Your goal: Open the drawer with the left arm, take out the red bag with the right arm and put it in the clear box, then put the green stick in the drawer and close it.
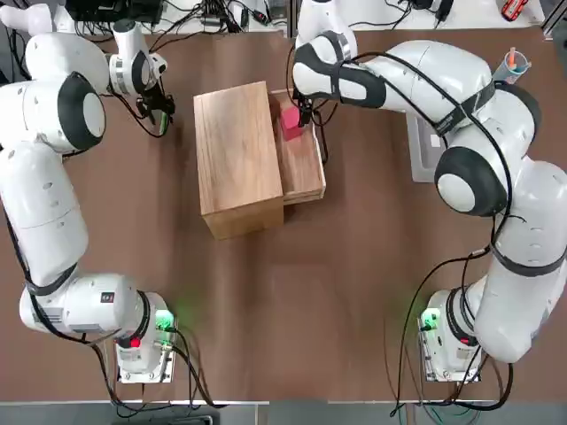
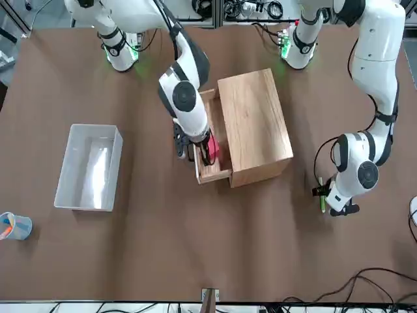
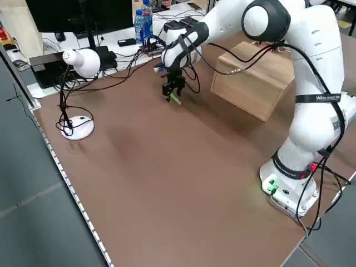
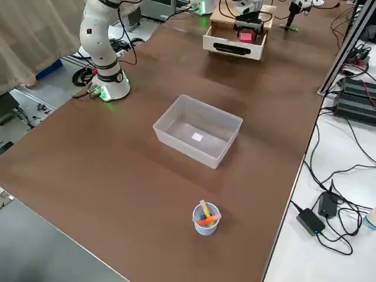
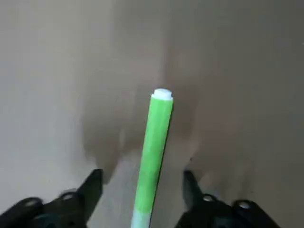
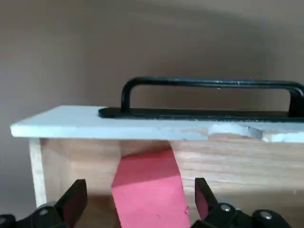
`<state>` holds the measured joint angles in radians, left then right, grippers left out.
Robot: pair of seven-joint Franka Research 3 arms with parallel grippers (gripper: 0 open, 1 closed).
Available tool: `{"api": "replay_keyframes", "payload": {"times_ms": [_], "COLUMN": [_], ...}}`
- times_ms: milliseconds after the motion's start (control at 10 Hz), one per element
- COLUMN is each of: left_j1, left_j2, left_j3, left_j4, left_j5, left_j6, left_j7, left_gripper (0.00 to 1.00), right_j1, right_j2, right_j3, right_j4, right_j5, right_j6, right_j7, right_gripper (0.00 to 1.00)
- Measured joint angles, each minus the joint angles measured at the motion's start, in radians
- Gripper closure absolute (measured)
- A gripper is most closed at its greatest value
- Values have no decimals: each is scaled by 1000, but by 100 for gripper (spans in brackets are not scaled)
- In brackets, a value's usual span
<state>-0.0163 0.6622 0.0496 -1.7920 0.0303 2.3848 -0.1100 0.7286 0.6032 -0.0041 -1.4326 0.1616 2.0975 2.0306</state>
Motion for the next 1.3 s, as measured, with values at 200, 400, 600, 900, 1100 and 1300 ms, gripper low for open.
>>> {"api": "replay_keyframes", "payload": {"times_ms": [200, 400, 600, 900, 1100, 1300], "left_j1": [1, 5, 13, 13, 12, 11], "left_j2": [-4, -5, -31, -173, -271, -352], "left_j3": [0, 3, 4, -20, -60, -91], "left_j4": [4, 6, 14, 21, 22, 22], "left_j5": [-4, -5, -5, -5, -5, -5], "left_j6": [4, 12, 9, -95, -205, -268], "left_j7": [0, 0, 1, 4, 4, 16], "left_gripper": [66, 82, 82, 82, 82, 82], "right_j1": [9, 20, 33, 62, 68, 62], "right_j2": [3, 6, 8, 34, 48, 54], "right_j3": [6, 8, 10, 11, 12, 5], "right_j4": [-1, -2, -5, -7, -8, -8], "right_j5": [0, 0, 8, 9, 9, 9], "right_j6": [-1, -1, -2, 20, 36, 68], "right_j7": [1, 2, 12, 27, 29, 38], "right_gripper": [0, 0, 0, 0, 0, 9]}}
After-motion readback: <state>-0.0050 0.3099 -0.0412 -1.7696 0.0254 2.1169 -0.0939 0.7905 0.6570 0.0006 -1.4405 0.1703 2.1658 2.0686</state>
